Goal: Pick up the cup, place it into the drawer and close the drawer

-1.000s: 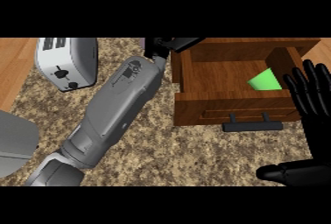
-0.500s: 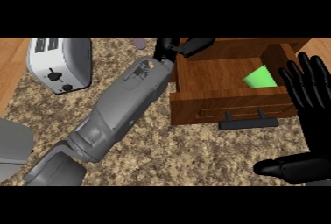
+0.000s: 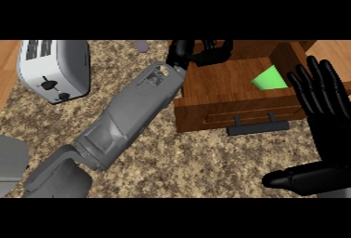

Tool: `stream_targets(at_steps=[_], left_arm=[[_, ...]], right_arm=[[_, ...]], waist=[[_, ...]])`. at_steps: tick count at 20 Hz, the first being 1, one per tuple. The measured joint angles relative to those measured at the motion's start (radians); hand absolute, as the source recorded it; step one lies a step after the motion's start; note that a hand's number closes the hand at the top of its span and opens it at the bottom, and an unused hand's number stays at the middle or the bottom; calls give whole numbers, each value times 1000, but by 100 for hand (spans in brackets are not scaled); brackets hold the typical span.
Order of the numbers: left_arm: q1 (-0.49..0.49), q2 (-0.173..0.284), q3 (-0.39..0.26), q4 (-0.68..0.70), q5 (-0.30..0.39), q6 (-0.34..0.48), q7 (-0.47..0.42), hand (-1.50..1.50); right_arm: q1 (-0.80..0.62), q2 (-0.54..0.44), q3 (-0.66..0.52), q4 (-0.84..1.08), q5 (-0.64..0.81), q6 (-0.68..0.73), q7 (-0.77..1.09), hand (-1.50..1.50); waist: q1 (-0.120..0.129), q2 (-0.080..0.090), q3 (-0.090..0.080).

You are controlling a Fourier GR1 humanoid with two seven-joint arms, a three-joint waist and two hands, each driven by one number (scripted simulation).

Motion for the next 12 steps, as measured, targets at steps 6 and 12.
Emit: stream_targets(at_steps=[6,12], left_arm=[[6,0,-62,-21,45,39,4,-150],[10,0,-48,-66,131,18,-60,-150]], right_arm=[[-23,11,0,11,-11,-5,-6,-150],[-26,8,-14,1,-66,9,12,-150]], waist=[[-6,1,0],[5,-2,-1]])
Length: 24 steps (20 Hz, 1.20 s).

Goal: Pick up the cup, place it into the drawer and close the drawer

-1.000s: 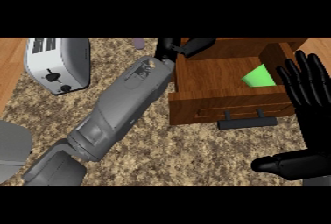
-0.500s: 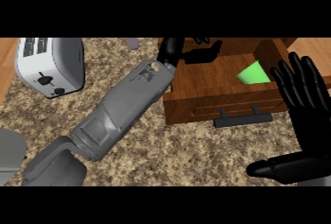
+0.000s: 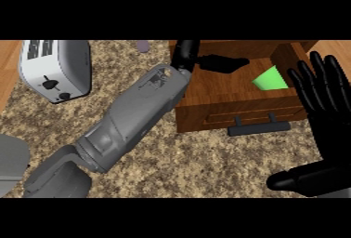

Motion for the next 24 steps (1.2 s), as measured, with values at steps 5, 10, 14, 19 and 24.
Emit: stream_targets(at_steps=[5,10,14,19,24], left_arm=[[4,0,43,-51,63,-33,-64,-150],[34,15,91,-117,78,-45,-50,-150],[90,76,124,-204,89,-57,-31,-150],[236,163,152,-357,104,-48,-7,-150],[407,280,164,-566,112,-45,52,-150]], right_arm=[[31,-30,-41,-22,-82,38,26,-150],[74,-58,-54,-49,-103,81,22,150],[103,-107,-40,-79,-53,132,19,150],[125,-149,-19,-85,43,171,1,150],[155,-178,7,-83,133,201,-12,150]], waist=[[31,-9,0],[73,-20,-1],[99,-27,-1],[120,-31,-2],[129,-33,-1]])
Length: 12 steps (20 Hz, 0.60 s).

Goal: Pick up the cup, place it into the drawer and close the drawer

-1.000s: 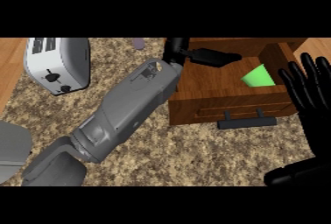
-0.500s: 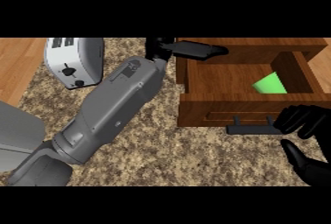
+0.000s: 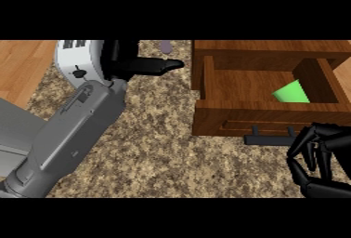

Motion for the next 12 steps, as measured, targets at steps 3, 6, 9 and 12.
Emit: stream_targets(at_steps=[3,6,9,12], left_arm=[[122,57,6,-132,-2,5,21,-150],[244,133,35,-245,15,-32,35,-150],[344,173,59,-329,23,-59,35,-150],[406,205,74,-368,30,-96,33,-150]], right_arm=[[-5,0,15,4,46,-10,22,150],[-1,8,41,31,119,-22,8,150],[-9,-5,74,69,219,-22,-40,150],[-31,-45,127,107,359,-21,-103,150]], waist=[[-2,2,0],[-1,3,0],[-4,5,0],[0,8,0]])
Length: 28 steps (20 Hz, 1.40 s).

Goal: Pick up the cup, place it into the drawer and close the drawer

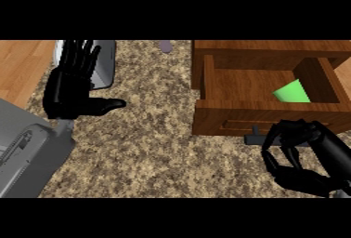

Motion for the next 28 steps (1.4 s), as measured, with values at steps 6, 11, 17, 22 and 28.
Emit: stream_targets(at_steps=[6,11,17,22,28], left_arm=[[137,52,49,-65,12,-78,-28,-150],[245,75,104,-89,9,-156,-48,-150],[321,79,170,-89,0,-243,-61,-150],[376,74,223,-77,-12,-318,-71,-150],[383,63,271,-58,-21,-381,-60,-150]], right_arm=[[-33,-20,116,166,278,-91,-130,150],[-114,16,158,373,409,-174,-199,-150],[-230,67,177,620,526,-244,-234,-150],[-339,97,148,853,571,-292,-296,-150],[-524,112,64,1167,575,-349,-409,-150]], waist=[[-1,3,0],[-10,4,0],[-14,5,0],[-16,5,0],[-11,5,-1]])
